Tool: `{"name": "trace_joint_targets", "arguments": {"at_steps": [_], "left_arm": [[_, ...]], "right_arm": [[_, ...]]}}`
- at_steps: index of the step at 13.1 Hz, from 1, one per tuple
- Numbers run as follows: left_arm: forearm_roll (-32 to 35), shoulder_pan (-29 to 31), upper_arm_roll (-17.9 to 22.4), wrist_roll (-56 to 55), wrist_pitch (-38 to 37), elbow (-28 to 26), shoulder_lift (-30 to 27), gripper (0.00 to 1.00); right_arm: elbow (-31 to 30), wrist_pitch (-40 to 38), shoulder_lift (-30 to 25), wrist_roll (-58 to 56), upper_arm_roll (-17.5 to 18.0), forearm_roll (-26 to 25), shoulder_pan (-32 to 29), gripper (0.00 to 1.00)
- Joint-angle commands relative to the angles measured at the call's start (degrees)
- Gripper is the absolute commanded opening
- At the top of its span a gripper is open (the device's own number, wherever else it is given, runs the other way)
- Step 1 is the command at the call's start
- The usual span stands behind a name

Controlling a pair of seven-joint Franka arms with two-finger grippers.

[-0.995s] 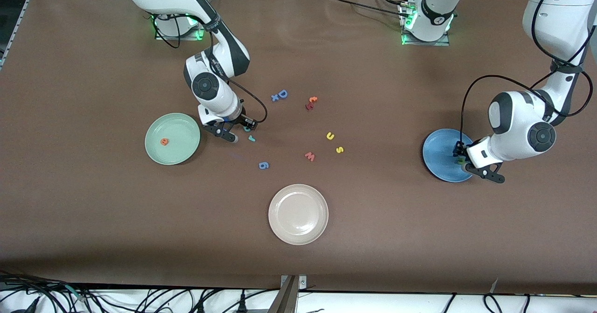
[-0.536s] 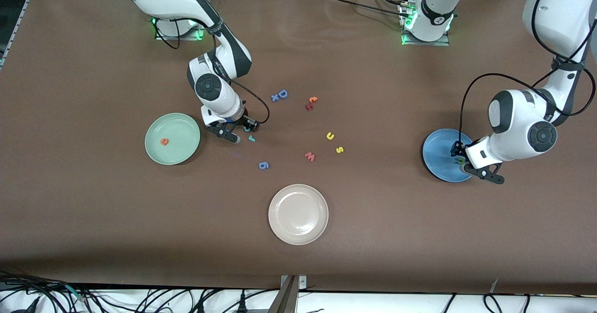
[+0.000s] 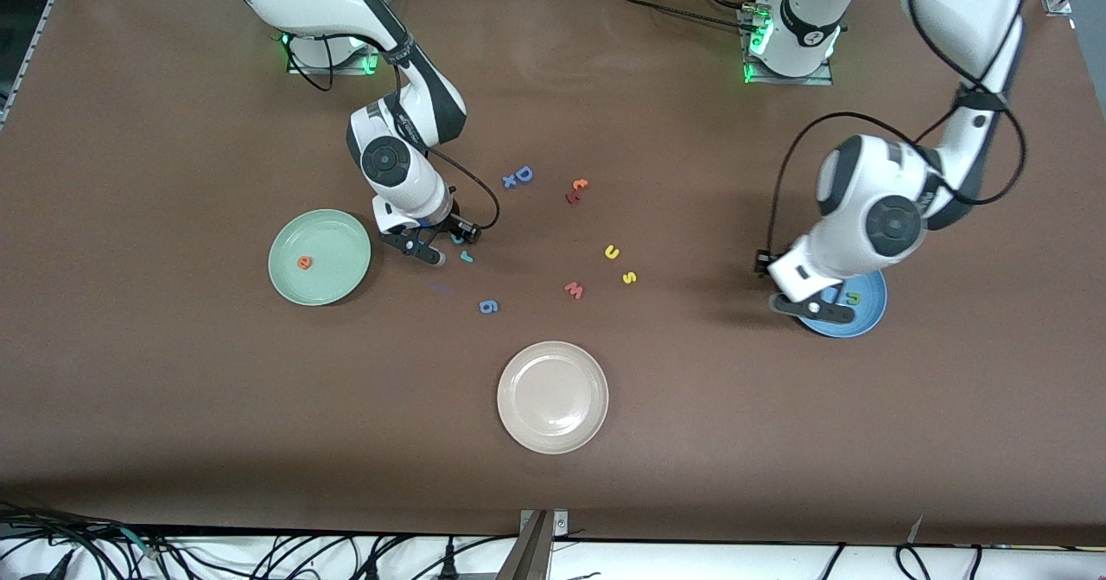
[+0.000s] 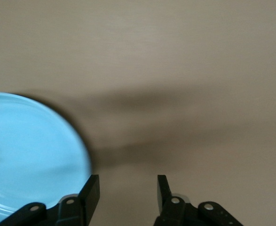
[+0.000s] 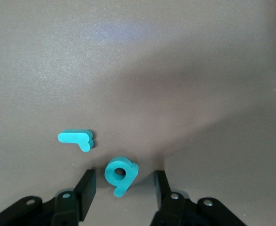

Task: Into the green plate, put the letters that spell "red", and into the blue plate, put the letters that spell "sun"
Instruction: 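Place the teal 9 on the green plate while the left gripper reaches the s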

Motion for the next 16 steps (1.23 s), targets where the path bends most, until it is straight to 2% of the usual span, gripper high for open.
{"name": "trace_joint_targets", "arguments": {"at_steps": [1, 3, 6, 11, 12, 16], "left_arm": [[-0.31, -6.81, 0.76, -8.92, -0.23, 2.92, 1.36, 0.58], [1.27, -9.38, 0.76, -6.76, -0.14, 4.78, 2.59, 0.62], [2.68, -10.52, 0.76, 7.44, 4.14, 4.87, 3.3, 0.62], [2.86, -12.54, 0.76, 25.22, 11.27, 4.87, 5.84, 0.62], [2.77, -12.63, 0.76, 26.12, 12.59, 4.87, 6.55, 0.62], [2.51, -14.48, 0.76, 26.04, 15.85, 4.87, 8.74, 0.64]], "right_arm": [[-0.76, 0.97, -0.32, 0.43, -0.21, 0.46, 0.31, 0.58], [-0.67, 0.88, -0.5, 0.43, -0.21, 0.46, 0.31, 0.58], [-0.67, 0.97, -0.41, 0.43, -0.21, 0.46, 0.22, 0.54], [-0.67, 0.97, -0.41, 0.43, -0.21, 0.46, 0.22, 0.3], [-0.67, 0.97, -0.41, 0.43, -0.21, 0.46, 0.22, 0.25], [-0.67, 0.62, -0.85, 0.34, -0.29, 0.46, 0.22, 0.18]]}}
